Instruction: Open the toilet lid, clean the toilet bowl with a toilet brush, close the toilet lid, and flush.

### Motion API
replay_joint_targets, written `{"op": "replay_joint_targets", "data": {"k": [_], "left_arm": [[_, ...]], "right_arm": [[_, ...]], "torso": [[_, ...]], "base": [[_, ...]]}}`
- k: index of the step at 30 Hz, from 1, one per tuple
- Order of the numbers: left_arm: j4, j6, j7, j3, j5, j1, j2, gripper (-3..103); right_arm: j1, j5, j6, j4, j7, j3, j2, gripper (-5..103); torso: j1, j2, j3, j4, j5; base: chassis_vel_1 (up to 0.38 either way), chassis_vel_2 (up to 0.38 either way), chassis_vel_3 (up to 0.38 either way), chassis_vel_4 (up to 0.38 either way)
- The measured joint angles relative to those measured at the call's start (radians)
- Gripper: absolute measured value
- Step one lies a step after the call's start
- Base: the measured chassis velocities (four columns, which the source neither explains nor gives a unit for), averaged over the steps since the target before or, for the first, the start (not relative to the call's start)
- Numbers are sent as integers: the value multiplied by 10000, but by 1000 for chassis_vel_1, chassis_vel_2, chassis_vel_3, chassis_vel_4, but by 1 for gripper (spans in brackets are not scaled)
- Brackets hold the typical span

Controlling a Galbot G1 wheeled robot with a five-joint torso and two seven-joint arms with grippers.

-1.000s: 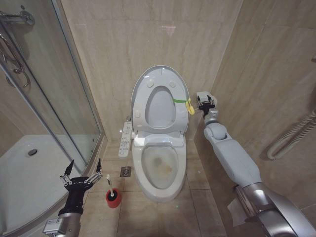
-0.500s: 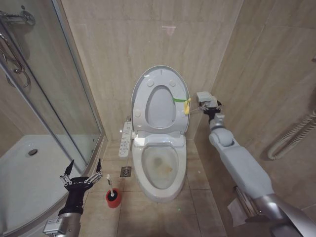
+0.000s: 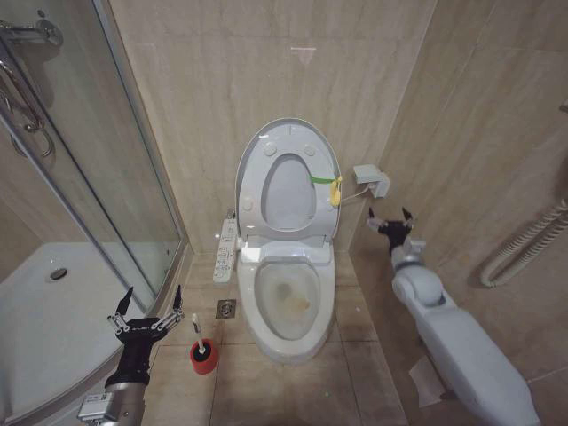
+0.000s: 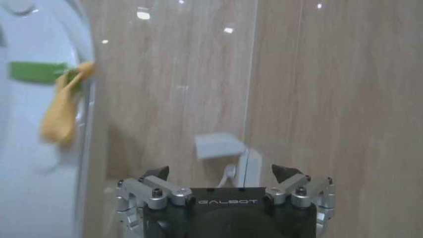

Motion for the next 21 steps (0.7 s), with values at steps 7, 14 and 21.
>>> {"op": "replay_joint_targets", "data": {"k": [7, 14, 21], "left_arm": [[0, 0, 1, 0, 0, 0, 0, 100], [0, 0, 0, 0, 0, 0, 0, 100], [0, 0, 0, 0, 0, 0, 0, 100]], "right_arm": [[-1193, -396, 263, 753, -30, 82, 531, 100], [-1593, -810, 361, 1161, -244, 226, 1188, 100], [-1986, -1057, 898, 1432, -1208, 624, 1571, 100]], "torso": [[0, 0, 0, 4, -2], [0, 0, 1, 4, -3], [0, -1, 1, 4, -2]], "base": [[0, 0, 0, 0], [0, 0, 0, 0], [0, 0, 0, 0]]}}
